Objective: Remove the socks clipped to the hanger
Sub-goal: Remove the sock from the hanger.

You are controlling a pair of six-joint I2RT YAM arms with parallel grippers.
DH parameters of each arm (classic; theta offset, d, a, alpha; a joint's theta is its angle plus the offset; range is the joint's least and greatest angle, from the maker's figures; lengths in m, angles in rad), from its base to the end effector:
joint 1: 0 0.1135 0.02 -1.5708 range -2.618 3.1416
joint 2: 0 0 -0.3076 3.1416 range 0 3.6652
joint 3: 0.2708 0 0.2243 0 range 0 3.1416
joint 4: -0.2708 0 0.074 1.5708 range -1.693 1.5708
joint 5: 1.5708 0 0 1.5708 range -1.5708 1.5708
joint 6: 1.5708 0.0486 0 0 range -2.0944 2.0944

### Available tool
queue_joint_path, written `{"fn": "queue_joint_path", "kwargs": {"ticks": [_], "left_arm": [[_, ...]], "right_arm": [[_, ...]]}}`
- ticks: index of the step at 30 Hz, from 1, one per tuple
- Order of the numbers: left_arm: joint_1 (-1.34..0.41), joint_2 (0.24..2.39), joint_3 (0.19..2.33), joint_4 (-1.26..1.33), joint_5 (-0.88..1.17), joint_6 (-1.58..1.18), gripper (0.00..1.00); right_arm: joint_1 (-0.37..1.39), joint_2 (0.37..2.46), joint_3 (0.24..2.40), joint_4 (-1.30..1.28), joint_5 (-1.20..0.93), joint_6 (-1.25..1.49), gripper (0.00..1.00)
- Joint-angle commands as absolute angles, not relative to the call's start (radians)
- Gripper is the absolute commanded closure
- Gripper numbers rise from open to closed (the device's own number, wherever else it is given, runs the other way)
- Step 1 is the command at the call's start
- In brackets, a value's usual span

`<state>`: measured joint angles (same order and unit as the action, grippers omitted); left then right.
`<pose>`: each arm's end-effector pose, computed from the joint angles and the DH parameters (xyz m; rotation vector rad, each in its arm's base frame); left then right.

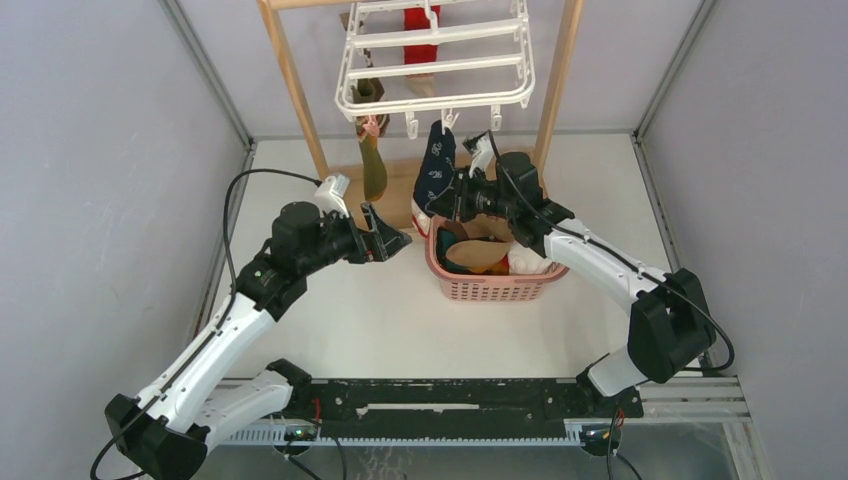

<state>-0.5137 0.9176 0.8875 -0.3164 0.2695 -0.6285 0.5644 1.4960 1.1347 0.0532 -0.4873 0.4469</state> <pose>0.1370 -0.0921 0.3702 0.0766 2.0409 -1.0035 0.2682 0.1967 0.3645 -0.4744 1.9511 1.1293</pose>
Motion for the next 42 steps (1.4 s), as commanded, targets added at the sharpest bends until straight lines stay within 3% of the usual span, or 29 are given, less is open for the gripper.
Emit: {"fn": "queue_joint_path", "kwargs": {"ticks": [1, 26, 42], "left_arm": [[-0.507, 0.898, 0.861, -0.298, 0.283, -0.62, 0.0], [-0.517, 0.783, 0.957, -0.236, 0.206, -0.591, 0.0], [-0.677, 0.925, 1.206, -0.236, 0.039, -0.444, 0.0]], "right_arm": [[0.566, 1.493, 1.152, 0.092, -0.466, 0.417, 0.83], [0.583, 1.401, 1.114, 0.023, -0.395, 0.352, 0.9], [0.593, 1.415, 1.113, 0.021, -0.394, 0.359, 0.9]]}}
